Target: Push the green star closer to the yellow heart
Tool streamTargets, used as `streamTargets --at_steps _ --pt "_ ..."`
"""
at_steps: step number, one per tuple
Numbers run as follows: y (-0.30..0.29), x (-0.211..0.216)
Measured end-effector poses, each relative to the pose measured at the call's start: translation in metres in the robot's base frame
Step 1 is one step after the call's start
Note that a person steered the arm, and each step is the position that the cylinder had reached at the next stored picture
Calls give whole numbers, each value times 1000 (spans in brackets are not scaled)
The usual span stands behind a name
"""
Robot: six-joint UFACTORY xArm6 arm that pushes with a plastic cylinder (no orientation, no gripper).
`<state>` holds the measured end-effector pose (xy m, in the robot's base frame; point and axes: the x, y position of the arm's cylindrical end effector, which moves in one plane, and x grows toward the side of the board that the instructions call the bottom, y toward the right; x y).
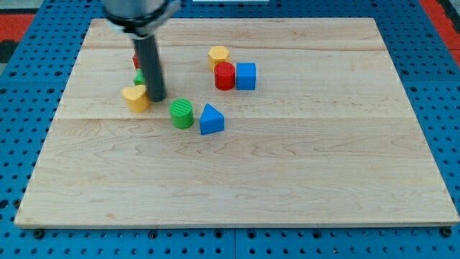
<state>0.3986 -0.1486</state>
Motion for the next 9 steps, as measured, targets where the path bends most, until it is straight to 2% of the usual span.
streamTargets --at_steps 1,2,3,4,5,6,7,8,9 --pt "-58 0" --pt "-4 25" --pt "-41 28" --pt "-31 15" --pt "38 -7" --pt "60 -22" --pt "22 -60" --pt "-19 -44" --pt "-20 -11"
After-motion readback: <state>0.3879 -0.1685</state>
